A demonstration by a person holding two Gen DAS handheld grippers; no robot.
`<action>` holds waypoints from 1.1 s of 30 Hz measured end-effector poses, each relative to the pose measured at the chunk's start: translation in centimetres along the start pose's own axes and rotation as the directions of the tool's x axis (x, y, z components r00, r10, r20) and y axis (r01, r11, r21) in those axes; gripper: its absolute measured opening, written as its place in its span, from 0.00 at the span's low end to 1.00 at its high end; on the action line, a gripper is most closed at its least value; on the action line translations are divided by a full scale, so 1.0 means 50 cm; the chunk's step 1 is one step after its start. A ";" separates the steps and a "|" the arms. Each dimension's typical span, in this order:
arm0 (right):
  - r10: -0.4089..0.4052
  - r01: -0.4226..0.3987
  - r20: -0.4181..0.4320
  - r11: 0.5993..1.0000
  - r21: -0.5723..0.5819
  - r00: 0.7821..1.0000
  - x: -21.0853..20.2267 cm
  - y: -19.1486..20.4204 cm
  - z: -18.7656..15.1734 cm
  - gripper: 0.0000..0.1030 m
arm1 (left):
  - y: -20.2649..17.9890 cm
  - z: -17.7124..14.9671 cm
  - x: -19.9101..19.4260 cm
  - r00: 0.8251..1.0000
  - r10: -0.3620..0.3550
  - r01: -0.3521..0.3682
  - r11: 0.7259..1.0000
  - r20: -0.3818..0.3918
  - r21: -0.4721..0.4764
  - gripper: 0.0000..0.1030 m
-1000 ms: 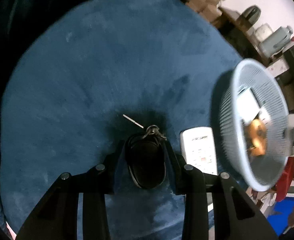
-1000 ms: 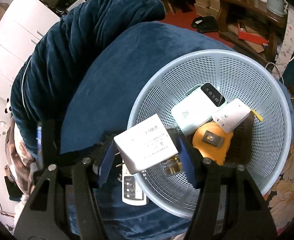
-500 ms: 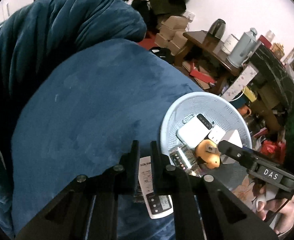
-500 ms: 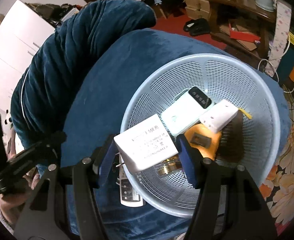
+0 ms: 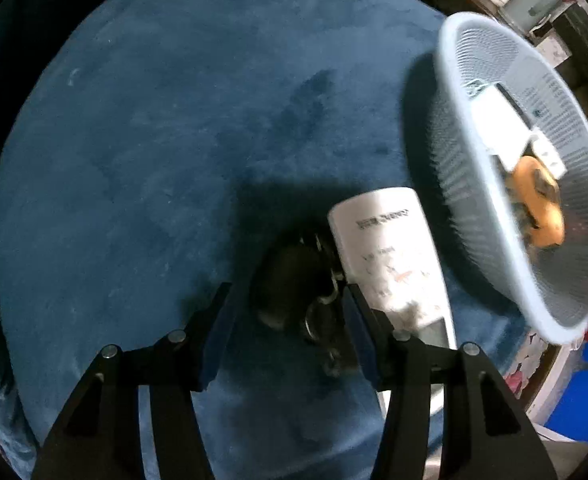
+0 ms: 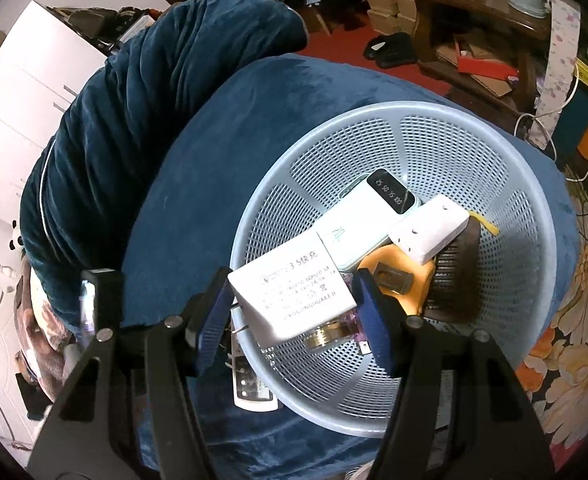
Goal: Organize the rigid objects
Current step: 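Carry the key fob and wall charger over the blue basket with both grippers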
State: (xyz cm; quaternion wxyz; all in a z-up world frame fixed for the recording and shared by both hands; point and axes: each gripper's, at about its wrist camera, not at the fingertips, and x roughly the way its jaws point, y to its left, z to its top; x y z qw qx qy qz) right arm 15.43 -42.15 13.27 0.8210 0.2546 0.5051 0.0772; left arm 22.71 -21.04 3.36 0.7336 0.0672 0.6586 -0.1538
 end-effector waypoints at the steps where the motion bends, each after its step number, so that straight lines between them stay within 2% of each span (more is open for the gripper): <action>1: -0.003 0.003 0.000 1.000 -0.002 1.000 0.000 0.001 0.001 0.61 | 0.003 0.004 0.012 1.000 -0.011 0.011 1.000 -0.004 -0.006 0.54; 5: -0.011 0.010 -0.001 1.000 -0.008 1.000 0.005 0.004 0.003 0.61 | -0.001 0.015 0.048 1.000 -0.021 0.021 1.000 -0.006 0.009 0.53; 8: -0.014 0.014 -0.011 1.000 -0.010 1.000 0.014 0.008 0.001 0.61 | 0.017 0.014 0.029 0.997 -0.078 0.078 0.996 -0.003 -0.050 0.24; 10: -0.014 0.014 -0.012 1.000 -0.017 1.000 0.016 0.015 0.001 0.61 | 0.044 0.006 0.006 0.993 -0.113 0.114 0.988 0.019 -0.100 0.18; 13: -0.011 0.011 -0.013 1.000 -0.027 1.000 0.019 0.023 0.000 0.61 | 0.070 -0.014 -0.025 0.988 -0.143 0.149 0.980 0.057 -0.134 0.16; 19: -0.004 0.003 -0.016 0.999 -0.044 1.000 0.017 0.036 -0.007 0.61 | 0.095 -0.035 -0.090 0.980 -0.145 0.167 0.972 0.133 -0.165 0.15; 24: -0.003 0.003 -0.005 0.999 -0.037 1.000 0.012 0.036 -0.009 0.61 | 0.059 -0.044 -0.172 0.967 -0.128 0.159 0.979 0.219 -0.128 0.14; 33: -0.013 0.013 0.018 1.000 0.009 1.000 -0.007 0.001 -0.006 0.61 | -0.047 0.006 -0.278 0.922 -0.175 0.189 0.982 0.346 -0.008 0.14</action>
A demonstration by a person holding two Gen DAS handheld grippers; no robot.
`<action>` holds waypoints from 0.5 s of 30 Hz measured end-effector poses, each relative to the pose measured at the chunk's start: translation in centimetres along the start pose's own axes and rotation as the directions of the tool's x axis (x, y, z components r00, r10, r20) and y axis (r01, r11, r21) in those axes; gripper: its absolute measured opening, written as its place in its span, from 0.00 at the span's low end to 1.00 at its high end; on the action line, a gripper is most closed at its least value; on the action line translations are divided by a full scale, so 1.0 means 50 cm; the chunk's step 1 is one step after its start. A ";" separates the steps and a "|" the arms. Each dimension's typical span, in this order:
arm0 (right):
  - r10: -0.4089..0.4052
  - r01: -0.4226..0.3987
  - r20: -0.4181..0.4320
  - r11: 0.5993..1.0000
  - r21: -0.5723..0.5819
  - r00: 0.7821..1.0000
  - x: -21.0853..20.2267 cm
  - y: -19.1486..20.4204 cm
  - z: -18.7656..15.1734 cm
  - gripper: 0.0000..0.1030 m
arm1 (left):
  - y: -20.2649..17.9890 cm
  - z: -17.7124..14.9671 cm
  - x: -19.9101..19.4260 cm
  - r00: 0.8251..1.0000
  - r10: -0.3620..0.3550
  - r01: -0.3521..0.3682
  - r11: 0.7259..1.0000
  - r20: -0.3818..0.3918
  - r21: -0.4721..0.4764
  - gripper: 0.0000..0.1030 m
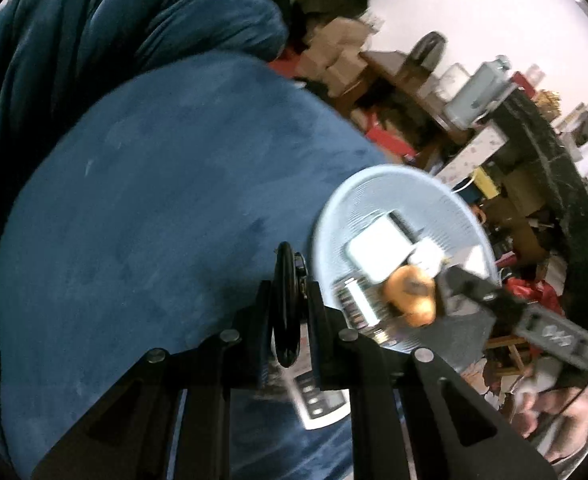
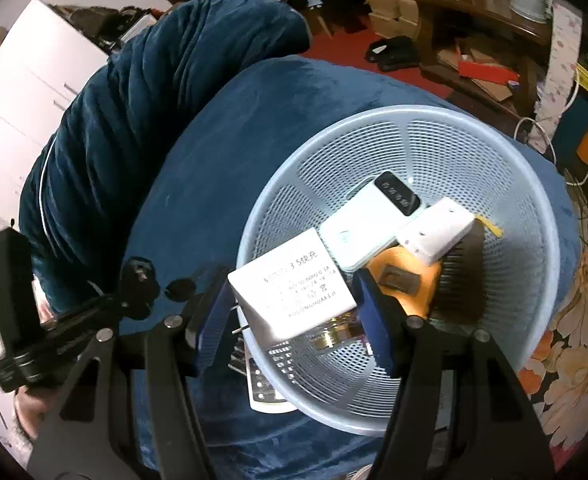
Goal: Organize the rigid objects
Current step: 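Carry the key fob and wall charger over the blue basket with both grippers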
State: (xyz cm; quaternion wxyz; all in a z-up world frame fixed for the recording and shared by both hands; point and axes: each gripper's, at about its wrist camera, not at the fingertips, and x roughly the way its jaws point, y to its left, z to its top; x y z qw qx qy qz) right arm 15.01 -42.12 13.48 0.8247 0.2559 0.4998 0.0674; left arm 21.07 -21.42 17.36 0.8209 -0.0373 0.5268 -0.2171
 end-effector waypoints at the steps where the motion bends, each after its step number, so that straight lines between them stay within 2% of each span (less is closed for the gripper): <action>1: -0.002 0.002 0.003 1.000 0.007 1.000 -0.002 -0.005 0.001 0.61 | -0.012 0.003 -0.003 1.000 -0.009 0.009 1.000 0.009 0.007 0.14; 7: -0.010 0.009 0.017 0.999 0.044 1.000 -0.011 -0.032 0.008 0.61 | -0.100 0.032 -0.022 0.997 -0.060 0.057 0.996 0.044 0.069 0.14; 15: -0.047 0.046 0.014 0.998 0.052 0.999 -0.016 -0.063 0.004 0.61 | -0.169 0.035 0.049 0.998 -0.055 0.056 0.990 -0.014 0.126 0.14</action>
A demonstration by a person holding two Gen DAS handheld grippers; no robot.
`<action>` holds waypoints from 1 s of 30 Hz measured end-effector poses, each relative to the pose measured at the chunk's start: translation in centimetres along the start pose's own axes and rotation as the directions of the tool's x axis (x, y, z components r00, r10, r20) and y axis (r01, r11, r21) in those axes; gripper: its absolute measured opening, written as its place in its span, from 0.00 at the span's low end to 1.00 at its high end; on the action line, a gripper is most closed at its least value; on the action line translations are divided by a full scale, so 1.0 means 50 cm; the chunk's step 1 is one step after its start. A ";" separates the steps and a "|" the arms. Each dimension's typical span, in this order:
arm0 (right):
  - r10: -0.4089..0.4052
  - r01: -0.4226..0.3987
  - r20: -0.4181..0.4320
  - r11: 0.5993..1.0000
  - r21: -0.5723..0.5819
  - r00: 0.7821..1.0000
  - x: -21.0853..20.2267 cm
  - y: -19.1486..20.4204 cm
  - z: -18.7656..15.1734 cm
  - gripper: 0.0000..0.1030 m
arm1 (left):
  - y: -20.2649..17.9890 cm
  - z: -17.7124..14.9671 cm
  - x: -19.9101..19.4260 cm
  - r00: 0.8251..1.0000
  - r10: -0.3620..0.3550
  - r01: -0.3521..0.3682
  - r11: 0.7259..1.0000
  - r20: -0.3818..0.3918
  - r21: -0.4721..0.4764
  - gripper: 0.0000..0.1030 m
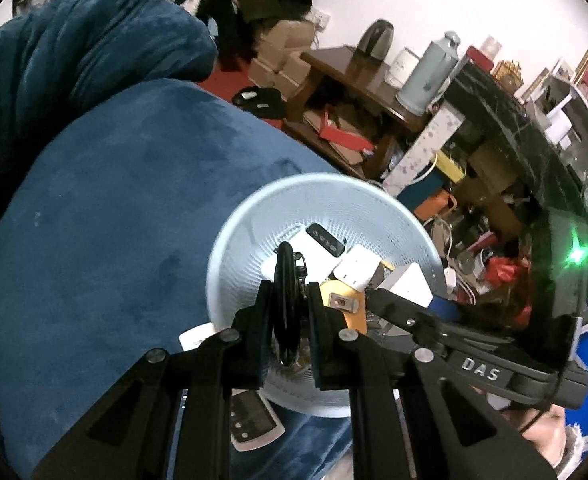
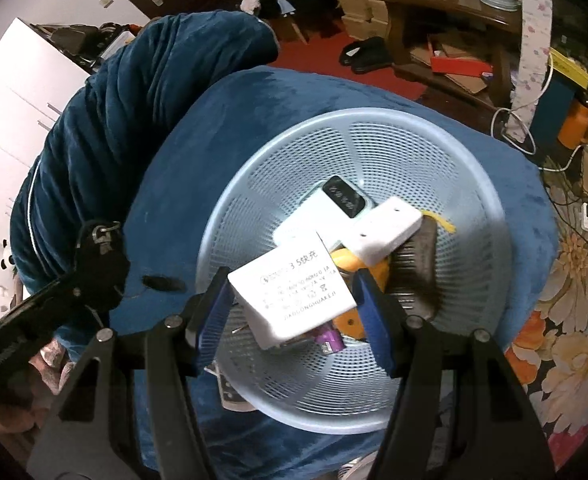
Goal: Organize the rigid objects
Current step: 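Carry the key fob and wall charger over the blue basket with both grippers, then lower the key fob and charger into the basket and open both grippers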
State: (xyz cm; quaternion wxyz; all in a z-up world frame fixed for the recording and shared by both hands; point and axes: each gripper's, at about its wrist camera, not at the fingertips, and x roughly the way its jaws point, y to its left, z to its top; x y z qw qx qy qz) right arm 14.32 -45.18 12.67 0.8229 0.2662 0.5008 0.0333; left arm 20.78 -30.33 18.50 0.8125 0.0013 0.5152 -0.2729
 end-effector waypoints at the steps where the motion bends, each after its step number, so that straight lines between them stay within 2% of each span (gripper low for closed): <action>1: -0.003 0.003 -0.001 1.000 0.003 1.000 0.000 -0.004 0.000 0.61 | -0.003 -0.001 0.014 1.000 0.002 -0.002 1.000 -0.013 0.003 0.14; 6: -0.022 0.023 -0.017 1.000 0.018 1.000 0.005 -0.030 -0.001 0.61 | -0.021 -0.008 0.068 0.998 0.017 -0.016 1.000 -0.060 0.019 0.14; 12: -0.041 0.042 -0.037 0.999 0.020 0.998 0.012 -0.048 -0.003 0.61 | -0.043 -0.012 0.095 0.996 0.026 -0.022 0.999 -0.082 0.048 0.14; 30: -0.049 0.049 -0.051 0.999 0.012 0.998 0.015 -0.051 -0.004 0.61 | -0.058 -0.017 0.102 0.995 0.045 -0.039 0.997 -0.093 0.063 0.14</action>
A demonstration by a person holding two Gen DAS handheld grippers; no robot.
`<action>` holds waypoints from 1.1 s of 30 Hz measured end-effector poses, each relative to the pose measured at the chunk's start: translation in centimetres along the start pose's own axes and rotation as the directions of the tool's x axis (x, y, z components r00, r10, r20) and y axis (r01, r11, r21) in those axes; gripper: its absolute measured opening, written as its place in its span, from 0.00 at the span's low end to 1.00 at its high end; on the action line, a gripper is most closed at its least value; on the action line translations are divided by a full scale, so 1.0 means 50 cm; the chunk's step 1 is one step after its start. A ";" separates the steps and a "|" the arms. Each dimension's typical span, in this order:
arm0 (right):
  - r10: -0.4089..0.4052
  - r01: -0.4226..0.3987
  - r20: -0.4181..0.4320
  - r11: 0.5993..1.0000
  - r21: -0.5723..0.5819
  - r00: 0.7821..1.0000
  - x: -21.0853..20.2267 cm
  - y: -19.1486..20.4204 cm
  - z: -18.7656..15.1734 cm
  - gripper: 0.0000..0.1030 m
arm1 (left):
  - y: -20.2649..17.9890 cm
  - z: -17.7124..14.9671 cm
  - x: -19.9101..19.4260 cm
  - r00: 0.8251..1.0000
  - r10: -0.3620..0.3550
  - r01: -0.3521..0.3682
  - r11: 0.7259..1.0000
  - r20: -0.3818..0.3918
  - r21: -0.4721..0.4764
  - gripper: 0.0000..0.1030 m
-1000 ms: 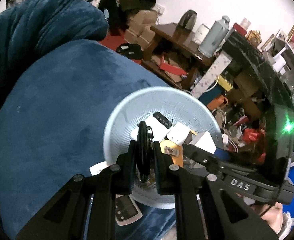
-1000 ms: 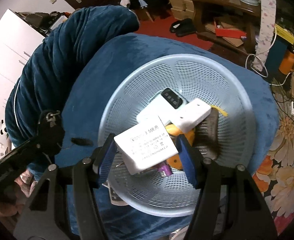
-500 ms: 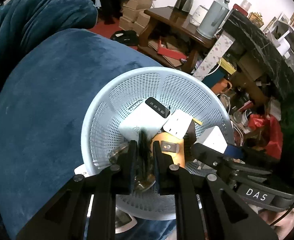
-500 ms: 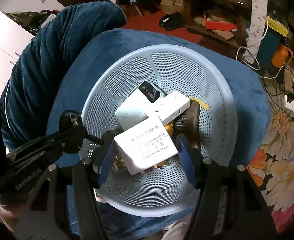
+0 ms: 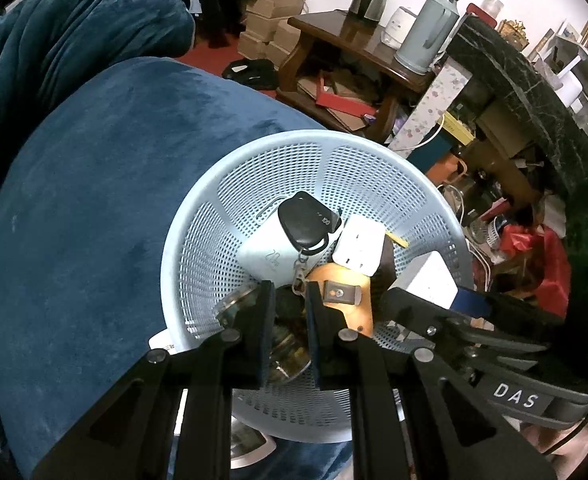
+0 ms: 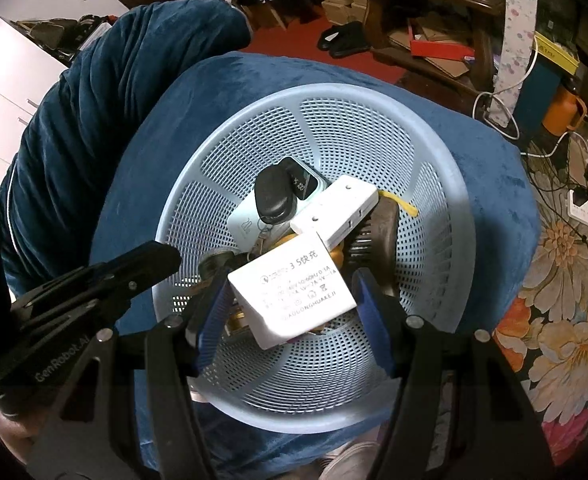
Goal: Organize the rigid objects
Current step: 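Lower the key fob and charger into the basket and open both grippers, then withdraw both open grippers from the basket toward the remote and batteries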
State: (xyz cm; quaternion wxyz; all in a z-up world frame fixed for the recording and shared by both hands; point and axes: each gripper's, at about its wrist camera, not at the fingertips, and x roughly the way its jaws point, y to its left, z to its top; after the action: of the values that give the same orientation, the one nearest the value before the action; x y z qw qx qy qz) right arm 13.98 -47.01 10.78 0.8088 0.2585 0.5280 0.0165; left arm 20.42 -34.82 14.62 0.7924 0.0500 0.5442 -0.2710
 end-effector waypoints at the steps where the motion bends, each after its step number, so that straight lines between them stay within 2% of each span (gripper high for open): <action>1: 0.000 0.000 -0.001 1.000 -0.001 1.000 0.000 0.000 0.000 0.61 | 0.001 -0.001 0.001 1.000 0.002 -0.002 1.000 -0.001 0.000 0.14; 8: -0.004 0.004 -0.003 1.000 0.003 1.000 0.001 -0.003 0.002 0.61 | 0.011 -0.002 0.004 1.000 0.026 -0.026 1.000 0.007 -0.010 0.14; 10: -0.007 0.007 -0.008 1.000 0.004 1.000 0.002 -0.004 0.004 0.62 | 0.014 -0.003 0.007 0.999 0.041 -0.041 0.999 0.004 -0.014 0.30; 11: -0.009 0.009 -0.008 1.000 0.006 1.000 0.002 -0.004 0.005 0.62 | 0.016 -0.004 0.008 0.999 0.046 -0.046 0.999 0.005 -0.018 0.53; 12: -0.011 0.011 -0.008 1.000 0.008 1.000 0.002 -0.005 0.007 0.62 | 0.019 -0.004 0.008 0.998 0.065 -0.065 0.998 0.009 -0.023 0.63; 15: -0.023 0.023 0.009 0.999 0.028 1.000 -0.004 -0.012 0.011 0.71 | 0.035 -0.004 0.010 0.996 0.091 -0.091 0.995 0.003 -0.046 0.83; 16: -0.021 0.020 0.016 0.999 0.037 1.000 -0.007 -0.015 0.011 0.78 | 0.038 -0.005 0.010 0.996 0.093 -0.093 0.994 0.002 -0.052 0.86; 18: -0.029 0.028 0.027 0.999 0.046 0.999 -0.010 -0.018 0.011 0.84 | 0.045 -0.006 0.008 0.994 0.108 -0.108 0.992 0.005 -0.059 0.93; 22: -0.045 0.044 0.035 0.998 0.044 0.998 -0.011 -0.016 0.012 0.97 | 0.049 -0.008 0.007 0.991 0.136 -0.136 0.989 0.007 -0.057 0.97; 24: -0.066 0.065 0.041 0.998 0.026 0.997 -0.013 -0.007 0.010 1.00 | 0.050 -0.010 0.009 0.988 0.151 -0.151 0.987 0.001 -0.051 0.99; 27: -0.096 0.096 0.046 0.995 -0.001 0.994 -0.013 0.005 0.009 1.00 | 0.053 -0.013 0.010 0.987 0.163 -0.163 0.985 -0.008 -0.048 0.99; 33: -0.098 0.099 0.041 0.995 -0.016 0.994 -0.009 0.017 0.009 1.00 | 0.066 -0.021 -0.002 0.984 0.178 -0.178 0.982 -0.012 -0.055 0.99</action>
State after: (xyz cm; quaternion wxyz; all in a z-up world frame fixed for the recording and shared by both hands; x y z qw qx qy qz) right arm 14.38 -46.59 11.66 0.8213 0.2253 0.5235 -0.0240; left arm 21.10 -31.57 13.56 0.8126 0.0771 0.5477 -0.1836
